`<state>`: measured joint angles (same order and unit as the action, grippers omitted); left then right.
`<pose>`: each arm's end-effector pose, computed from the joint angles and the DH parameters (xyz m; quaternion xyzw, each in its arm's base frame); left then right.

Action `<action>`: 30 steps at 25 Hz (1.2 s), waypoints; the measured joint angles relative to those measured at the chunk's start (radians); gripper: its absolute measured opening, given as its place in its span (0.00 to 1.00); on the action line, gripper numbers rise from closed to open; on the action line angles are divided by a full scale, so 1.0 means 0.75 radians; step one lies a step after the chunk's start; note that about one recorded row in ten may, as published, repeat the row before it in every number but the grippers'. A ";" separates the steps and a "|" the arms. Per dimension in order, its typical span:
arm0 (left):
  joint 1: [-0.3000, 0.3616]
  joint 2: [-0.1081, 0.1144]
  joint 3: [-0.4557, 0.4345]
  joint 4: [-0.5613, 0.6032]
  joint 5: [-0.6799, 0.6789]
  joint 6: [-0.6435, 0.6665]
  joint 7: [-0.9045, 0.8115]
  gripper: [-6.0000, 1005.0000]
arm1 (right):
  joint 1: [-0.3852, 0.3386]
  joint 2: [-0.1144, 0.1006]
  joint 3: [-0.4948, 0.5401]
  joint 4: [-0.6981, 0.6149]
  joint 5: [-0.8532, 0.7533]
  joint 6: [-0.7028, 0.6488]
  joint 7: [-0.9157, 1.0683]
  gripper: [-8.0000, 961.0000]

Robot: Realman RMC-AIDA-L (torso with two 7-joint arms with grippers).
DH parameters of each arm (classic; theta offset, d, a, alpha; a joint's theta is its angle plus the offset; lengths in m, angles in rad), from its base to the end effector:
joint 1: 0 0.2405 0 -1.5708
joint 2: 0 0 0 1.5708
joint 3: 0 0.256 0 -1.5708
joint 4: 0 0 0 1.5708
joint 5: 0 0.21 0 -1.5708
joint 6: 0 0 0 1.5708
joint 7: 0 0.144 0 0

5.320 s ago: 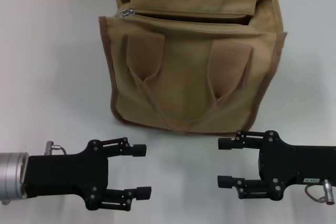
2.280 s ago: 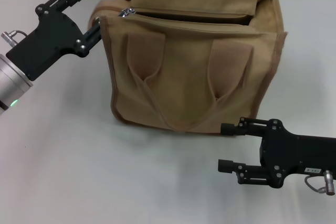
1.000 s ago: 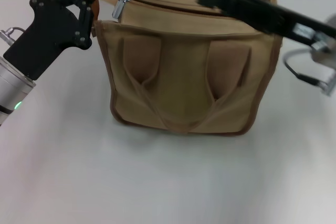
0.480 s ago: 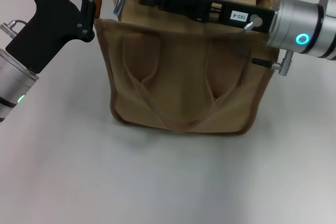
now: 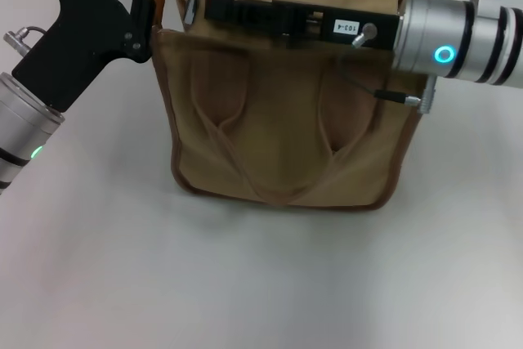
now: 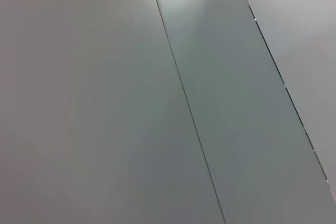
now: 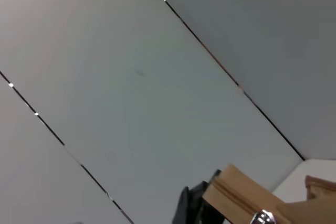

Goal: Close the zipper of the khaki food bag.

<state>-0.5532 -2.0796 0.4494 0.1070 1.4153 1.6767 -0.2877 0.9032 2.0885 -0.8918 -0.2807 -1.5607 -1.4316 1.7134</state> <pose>-0.2462 0.3236 0.0026 -0.7746 0.0301 -0.4417 0.4516 0.1248 0.3848 -0.0563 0.8560 -0.3484 -0.3807 0.0326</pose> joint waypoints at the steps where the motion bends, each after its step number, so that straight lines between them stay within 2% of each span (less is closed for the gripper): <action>1: 0.000 0.000 0.000 0.000 0.000 0.000 0.000 0.04 | 0.000 0.000 0.000 0.000 0.000 0.000 0.000 0.40; 4: -0.002 -0.001 0.006 -0.008 0.001 0.024 0.016 0.04 | 0.017 0.001 -0.019 0.000 0.002 0.027 0.013 0.34; 26: -0.019 -0.001 0.012 -0.038 0.012 0.065 0.045 0.06 | 0.091 0.005 -0.113 -0.005 0.008 0.112 0.032 0.31; 30: -0.029 -0.001 0.009 -0.038 0.009 0.039 0.041 0.06 | 0.092 0.005 -0.125 -0.008 0.009 0.119 0.032 0.26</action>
<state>-0.5751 -2.0801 0.4564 0.0782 1.4218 1.7057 -0.2570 0.9723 2.0924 -0.9857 -0.2867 -1.5542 -1.3423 1.7377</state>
